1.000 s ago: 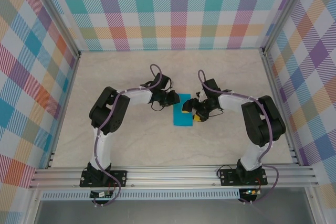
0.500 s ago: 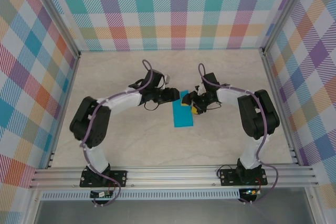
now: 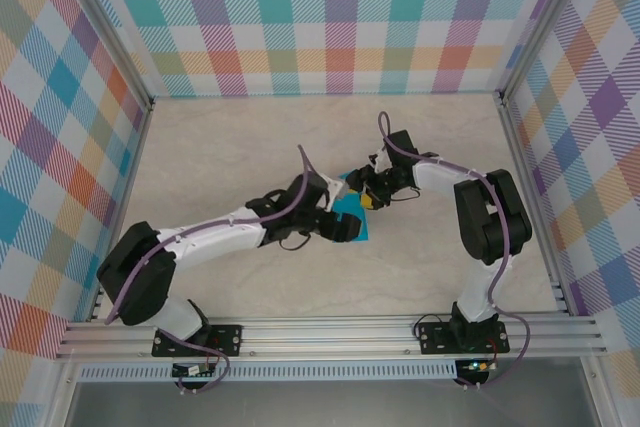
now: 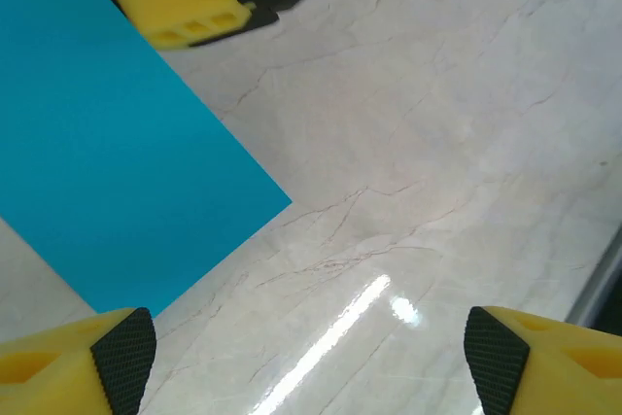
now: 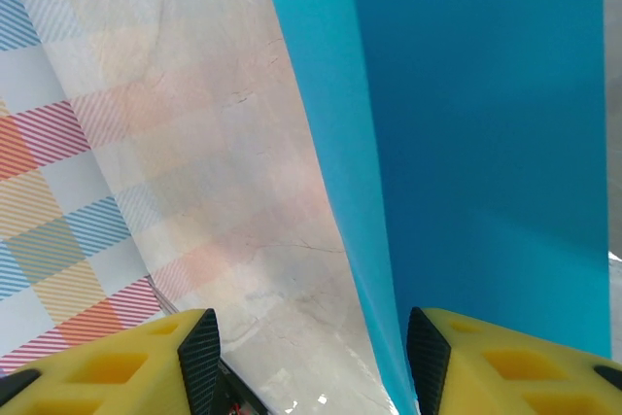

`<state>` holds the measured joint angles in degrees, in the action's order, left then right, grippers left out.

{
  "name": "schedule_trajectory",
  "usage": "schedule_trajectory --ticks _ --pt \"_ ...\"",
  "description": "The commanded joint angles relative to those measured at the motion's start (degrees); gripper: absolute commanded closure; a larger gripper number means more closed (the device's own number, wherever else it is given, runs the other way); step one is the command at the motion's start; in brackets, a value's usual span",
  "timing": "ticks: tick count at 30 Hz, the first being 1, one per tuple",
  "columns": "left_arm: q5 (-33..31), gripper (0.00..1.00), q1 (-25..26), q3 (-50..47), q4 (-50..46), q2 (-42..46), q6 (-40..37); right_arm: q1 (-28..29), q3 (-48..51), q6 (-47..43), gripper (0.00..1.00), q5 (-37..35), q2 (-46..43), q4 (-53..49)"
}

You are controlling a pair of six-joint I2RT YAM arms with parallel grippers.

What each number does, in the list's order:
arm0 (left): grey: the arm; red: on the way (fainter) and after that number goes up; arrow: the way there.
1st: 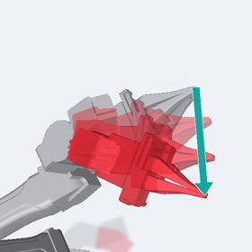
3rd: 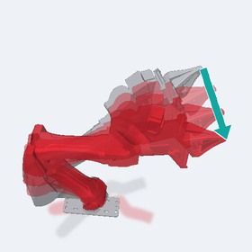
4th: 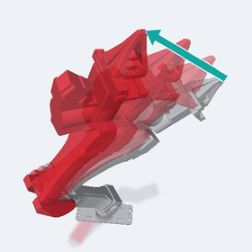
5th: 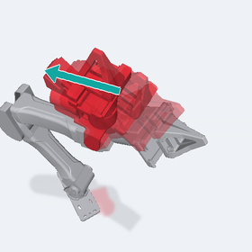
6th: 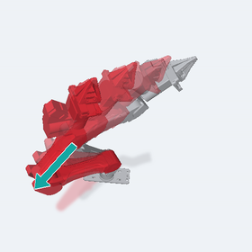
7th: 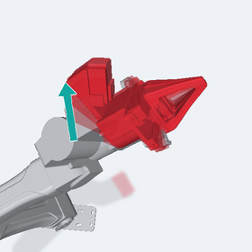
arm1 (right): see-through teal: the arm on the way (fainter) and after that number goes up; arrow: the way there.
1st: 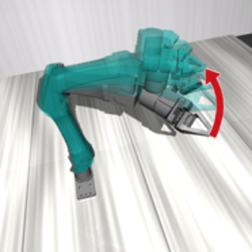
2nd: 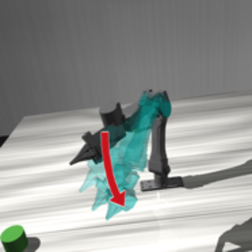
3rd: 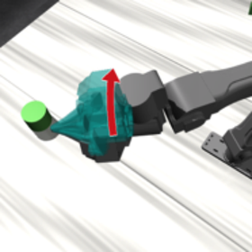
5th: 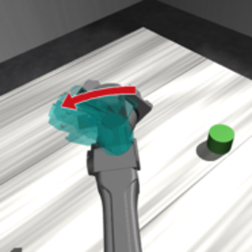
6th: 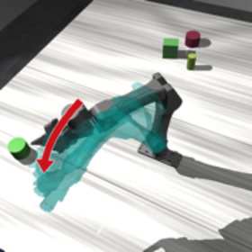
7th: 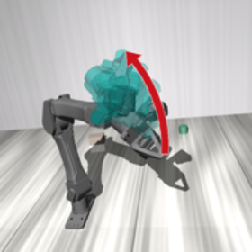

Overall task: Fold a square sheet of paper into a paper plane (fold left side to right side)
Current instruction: Fold the triangle a second time at the center of the table.

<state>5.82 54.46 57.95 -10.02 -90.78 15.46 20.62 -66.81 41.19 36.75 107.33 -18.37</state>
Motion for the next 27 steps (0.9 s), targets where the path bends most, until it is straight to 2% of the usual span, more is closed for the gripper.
schedule_trajectory --ticks 1,4,10,15,22,27 --pt "-10.4 0.11 2.6 4.0 -4.3 -3.1 -4.7 0.1 -2.0 -0.1 0.44 1.7 0.9 -1.8" --pt "-14.2 0.07 4.9 7.0 -5.4 -6.4 -5.1 0.1 -2.1 0.2 0.45 1.7 1.0 -1.8" --pt "-24.9 0.00 10.2 16.4 -14.2 -15.9 -7.6 0.3 -2.2 0.3 0.45 1.7 1.3 -1.9" --pt "-32.1 0.00 12.9 23.4 -19.4 -22.4 -9.3 0.4 -2.2 0.1 0.45 1.6 1.3 -2.5" --pt "-41.5 0.11 13.6 26.6 -23.9 -25.8 -7.4 0.4 -1.9 0.0 0.45 1.3 1.4 -2.6" --pt "-42.7 0.26 14.1 25.9 -23.2 -25.7 -8.6 0.5 -2.0 0.0 0.45 1.1 1.4 -2.7"
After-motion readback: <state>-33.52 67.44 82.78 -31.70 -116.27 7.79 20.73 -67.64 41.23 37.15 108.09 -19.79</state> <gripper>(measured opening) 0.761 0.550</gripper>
